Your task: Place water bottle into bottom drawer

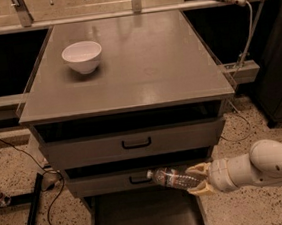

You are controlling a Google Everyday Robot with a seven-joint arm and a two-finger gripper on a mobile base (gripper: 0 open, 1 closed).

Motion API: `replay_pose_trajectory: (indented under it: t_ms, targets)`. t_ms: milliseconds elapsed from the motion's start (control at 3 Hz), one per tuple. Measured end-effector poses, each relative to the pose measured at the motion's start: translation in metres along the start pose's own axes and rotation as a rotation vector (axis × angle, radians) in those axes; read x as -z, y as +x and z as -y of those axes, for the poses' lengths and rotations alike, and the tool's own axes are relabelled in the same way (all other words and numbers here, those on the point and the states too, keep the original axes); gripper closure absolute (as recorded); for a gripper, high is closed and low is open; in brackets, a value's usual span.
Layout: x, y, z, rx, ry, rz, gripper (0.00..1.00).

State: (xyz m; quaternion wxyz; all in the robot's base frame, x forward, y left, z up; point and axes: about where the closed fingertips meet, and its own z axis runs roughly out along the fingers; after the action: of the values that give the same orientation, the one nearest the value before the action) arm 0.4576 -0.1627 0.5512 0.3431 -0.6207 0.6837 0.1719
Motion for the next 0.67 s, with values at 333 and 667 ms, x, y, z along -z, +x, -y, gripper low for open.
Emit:
replay_pose_trajectory:
  t_ms: [333, 667]
  targets:
    - [-0.027, 0.032, -0.003, -0.040, -0.007, 0.002, 1.00]
    - [-0.054, 0.061, -0.008, -0.048, -0.005, 0.008, 1.00]
